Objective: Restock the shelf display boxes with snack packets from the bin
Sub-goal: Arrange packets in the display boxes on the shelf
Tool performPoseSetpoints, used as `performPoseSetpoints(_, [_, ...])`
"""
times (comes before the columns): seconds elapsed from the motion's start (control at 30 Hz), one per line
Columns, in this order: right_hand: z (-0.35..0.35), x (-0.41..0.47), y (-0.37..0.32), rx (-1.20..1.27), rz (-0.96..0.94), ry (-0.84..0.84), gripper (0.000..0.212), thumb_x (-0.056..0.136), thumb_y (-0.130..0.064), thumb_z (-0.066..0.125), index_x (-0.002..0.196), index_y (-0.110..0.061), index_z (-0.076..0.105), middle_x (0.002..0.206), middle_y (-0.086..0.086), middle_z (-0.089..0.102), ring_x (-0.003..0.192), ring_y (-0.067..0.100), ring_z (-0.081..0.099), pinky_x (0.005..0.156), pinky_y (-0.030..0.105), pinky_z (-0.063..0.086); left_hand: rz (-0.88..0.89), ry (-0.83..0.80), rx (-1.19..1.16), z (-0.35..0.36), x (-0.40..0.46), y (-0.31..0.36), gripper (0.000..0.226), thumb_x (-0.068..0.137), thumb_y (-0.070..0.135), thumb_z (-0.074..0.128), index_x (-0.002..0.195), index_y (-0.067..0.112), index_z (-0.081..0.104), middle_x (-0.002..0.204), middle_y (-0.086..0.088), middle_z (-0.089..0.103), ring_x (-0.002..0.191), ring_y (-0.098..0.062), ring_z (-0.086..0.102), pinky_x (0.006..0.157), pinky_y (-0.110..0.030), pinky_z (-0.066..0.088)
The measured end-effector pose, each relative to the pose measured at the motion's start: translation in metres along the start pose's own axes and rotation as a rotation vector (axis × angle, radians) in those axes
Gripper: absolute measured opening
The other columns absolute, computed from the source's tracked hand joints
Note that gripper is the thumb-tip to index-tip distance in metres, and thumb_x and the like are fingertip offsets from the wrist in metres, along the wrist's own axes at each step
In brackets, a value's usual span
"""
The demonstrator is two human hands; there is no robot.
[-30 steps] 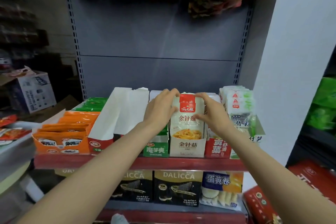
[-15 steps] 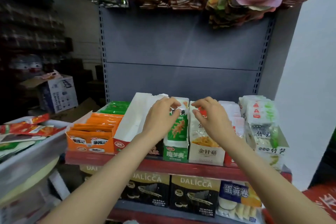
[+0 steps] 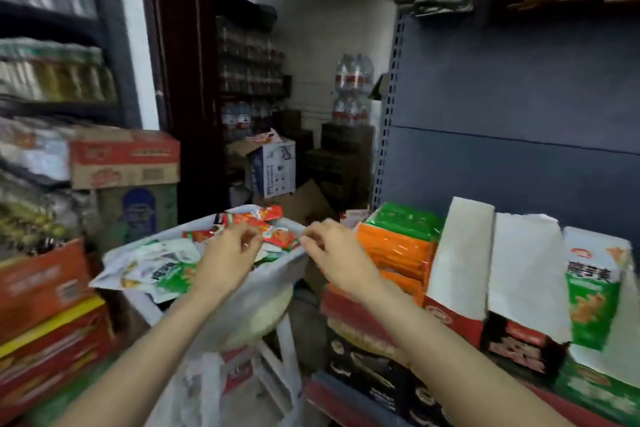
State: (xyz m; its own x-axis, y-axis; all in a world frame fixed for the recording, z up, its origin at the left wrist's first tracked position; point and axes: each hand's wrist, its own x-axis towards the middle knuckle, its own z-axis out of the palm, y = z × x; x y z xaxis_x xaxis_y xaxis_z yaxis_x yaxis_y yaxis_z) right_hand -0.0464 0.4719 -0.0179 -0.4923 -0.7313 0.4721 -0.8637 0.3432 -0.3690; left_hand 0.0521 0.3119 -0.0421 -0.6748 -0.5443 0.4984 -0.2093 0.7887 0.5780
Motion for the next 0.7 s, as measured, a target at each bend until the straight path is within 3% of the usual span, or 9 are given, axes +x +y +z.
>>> performPoseSetpoints(0.13, [0.058, 0.052, -0.013, -0.011, 0.076, -0.081, 0.025, 0.094, -0.023, 0.049, 0.106, -0.006, 0.063, 0.108, 0.014, 0.061, 0.105, 0.030, 0.056, 0.083, 0.035, 0.042, -0.149, -0.072, 0.223, -0.022, 0.020, -0.074, 0.025, 0.091, 0.020, 0.055, 0.113, 0.011, 0.063, 0.111, -0.013, 0.067, 0.101, -0.030, 0.060, 0.081, -0.036, 0.047])
performPoseSetpoints(0.27, [0.106, 0.094, -0.015, -0.060, 0.087, -0.187, 0.035, 0.094, -0.028, 0.049, 0.124, -0.011, 0.054, 0.121, 0.015, 0.060, 0.113, 0.033, 0.055, 0.092, 0.042, 0.045, -0.230, -0.256, 0.439, -0.040, 0.031, -0.125, 0.056, 0.089, 0.047, 0.055, 0.136, 0.020, 0.045, 0.134, -0.010, 0.052, 0.118, -0.028, 0.051, 0.091, -0.037, 0.047])
performPoseSetpoints(0.43, [0.142, 0.127, -0.018, -0.142, 0.059, -0.205, 0.018, 0.095, -0.018, 0.047, 0.104, -0.012, 0.061, 0.102, 0.011, 0.065, 0.096, 0.031, 0.061, 0.074, 0.037, 0.047, -0.276, -0.278, 0.496, -0.037, 0.020, -0.160, 0.071, 0.085, 0.067, 0.044, 0.139, 0.023, 0.043, 0.153, 0.001, 0.030, 0.139, -0.019, 0.029, 0.111, -0.036, 0.028])
performPoseSetpoints(0.5, [0.154, 0.136, -0.018, -0.223, 0.067, -0.256, 0.019, 0.095, -0.017, 0.047, 0.106, -0.010, 0.061, 0.103, 0.013, 0.064, 0.095, 0.031, 0.061, 0.073, 0.036, 0.046, -0.256, -0.253, 0.524, -0.035, 0.020, -0.161, 0.072, 0.084, 0.069, 0.042, 0.141, 0.024, 0.040, 0.154, 0.003, 0.027, 0.141, -0.018, 0.024, 0.113, -0.036, 0.024])
performPoseSetpoints(0.57, [0.163, 0.142, -0.015, -0.322, 0.040, -0.319, 0.028, 0.094, -0.016, 0.049, 0.121, -0.011, 0.056, 0.120, 0.014, 0.058, 0.108, 0.031, 0.057, 0.082, 0.038, 0.046, -0.259, -0.255, 0.524, -0.035, 0.021, -0.164, 0.073, 0.084, 0.069, 0.043, 0.142, 0.024, 0.040, 0.154, 0.004, 0.027, 0.141, -0.018, 0.024, 0.113, -0.036, 0.023])
performPoseSetpoints(0.63, [0.170, 0.146, -0.011, -0.375, 0.000, -0.389, 0.043, 0.094, -0.015, 0.051, 0.136, -0.012, 0.043, 0.143, 0.012, 0.040, 0.129, 0.030, 0.041, 0.099, 0.040, 0.040, -0.271, -0.258, 0.536, -0.035, 0.022, -0.165, 0.074, 0.083, 0.070, 0.044, 0.142, 0.025, 0.039, 0.154, 0.004, 0.028, 0.140, -0.018, 0.024, 0.113, -0.036, 0.022])
performPoseSetpoints(0.7, [0.174, 0.149, -0.009, -0.394, -0.007, -0.454, 0.043, 0.095, -0.013, 0.048, 0.138, -0.012, 0.040, 0.144, 0.013, 0.039, 0.130, 0.028, 0.040, 0.099, 0.039, 0.039, -0.273, -0.255, 0.546, -0.034, 0.021, -0.165, 0.075, 0.082, 0.069, 0.046, 0.142, 0.026, 0.037, 0.153, 0.004, 0.027, 0.140, -0.019, 0.024, 0.113, -0.037, 0.021])
